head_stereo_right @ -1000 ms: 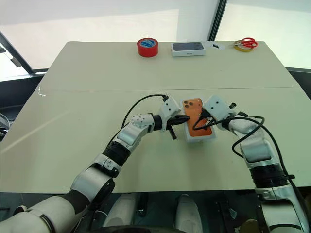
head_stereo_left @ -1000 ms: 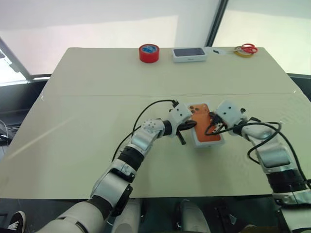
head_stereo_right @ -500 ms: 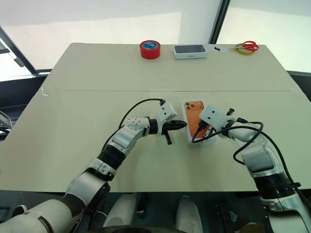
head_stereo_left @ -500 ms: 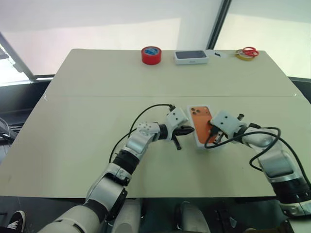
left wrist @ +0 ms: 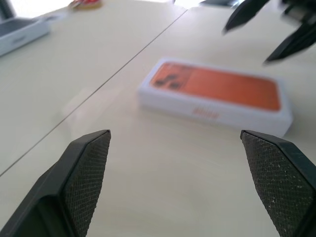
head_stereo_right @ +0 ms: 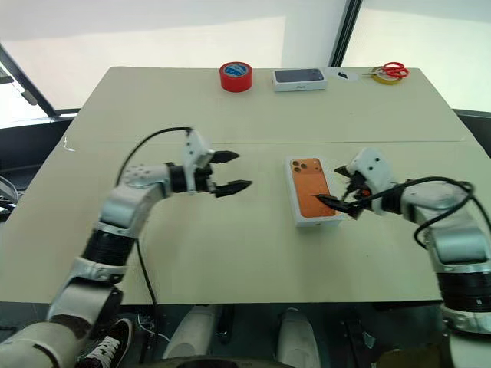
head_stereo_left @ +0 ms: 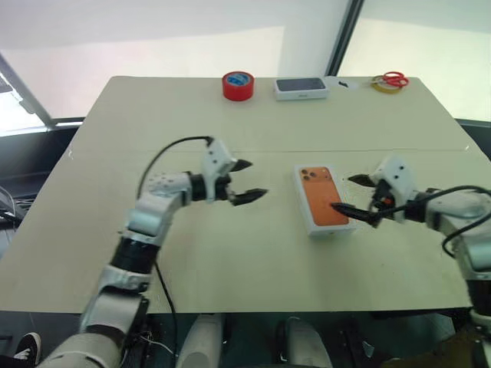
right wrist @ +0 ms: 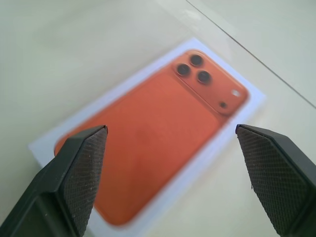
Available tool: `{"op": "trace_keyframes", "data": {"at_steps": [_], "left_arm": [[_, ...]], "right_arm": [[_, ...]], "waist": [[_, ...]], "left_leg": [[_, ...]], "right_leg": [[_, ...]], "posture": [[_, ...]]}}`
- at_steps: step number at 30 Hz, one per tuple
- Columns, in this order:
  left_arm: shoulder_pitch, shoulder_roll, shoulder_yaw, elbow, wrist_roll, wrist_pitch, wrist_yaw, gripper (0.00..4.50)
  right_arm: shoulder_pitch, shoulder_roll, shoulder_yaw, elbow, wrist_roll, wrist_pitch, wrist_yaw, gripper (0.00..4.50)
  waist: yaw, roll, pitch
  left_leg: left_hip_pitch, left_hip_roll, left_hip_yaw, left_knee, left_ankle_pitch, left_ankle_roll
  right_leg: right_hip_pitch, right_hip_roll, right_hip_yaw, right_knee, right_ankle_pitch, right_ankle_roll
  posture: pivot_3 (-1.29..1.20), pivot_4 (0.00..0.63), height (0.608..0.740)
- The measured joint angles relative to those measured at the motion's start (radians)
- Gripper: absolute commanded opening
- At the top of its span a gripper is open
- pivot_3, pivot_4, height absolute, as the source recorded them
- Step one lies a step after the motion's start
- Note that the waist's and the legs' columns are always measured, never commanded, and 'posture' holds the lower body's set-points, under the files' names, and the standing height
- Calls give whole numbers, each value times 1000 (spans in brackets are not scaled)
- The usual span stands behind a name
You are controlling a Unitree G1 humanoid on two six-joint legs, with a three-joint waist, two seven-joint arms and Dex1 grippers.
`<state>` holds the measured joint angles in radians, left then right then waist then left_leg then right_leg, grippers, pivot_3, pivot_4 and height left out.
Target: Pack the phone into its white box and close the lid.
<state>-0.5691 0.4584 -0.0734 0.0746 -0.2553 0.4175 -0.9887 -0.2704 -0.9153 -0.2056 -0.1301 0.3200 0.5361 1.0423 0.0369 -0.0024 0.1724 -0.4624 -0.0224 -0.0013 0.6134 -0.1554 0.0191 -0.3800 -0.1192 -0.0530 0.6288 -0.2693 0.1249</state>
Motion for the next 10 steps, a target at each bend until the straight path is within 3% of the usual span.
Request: {"op": "trace_keyframes", "data": {"at_steps": [6, 10], "left_arm": [[171, 162, 131, -56, -86, 35, -54, 4500], [248, 201, 181, -101, -112, 50, -42, 4500]], "right_arm": [[106, -14, -70, 20, 55, -72, 84, 4481], [147, -30, -87, 71, 40, -131, 92, 4481]], "waist": [[2, 0, 0], [2, 0, 0]], "left_leg": [[-1, 0, 1, -1, -2, -4], [-2, 0, 2, -1, -2, -4]], "right_leg": [[-6, -4, 2, -1, 0, -1], [-8, -5, 4, -1, 0, -1]], "posture": [[0, 150, 740], [0, 150, 740]]}}
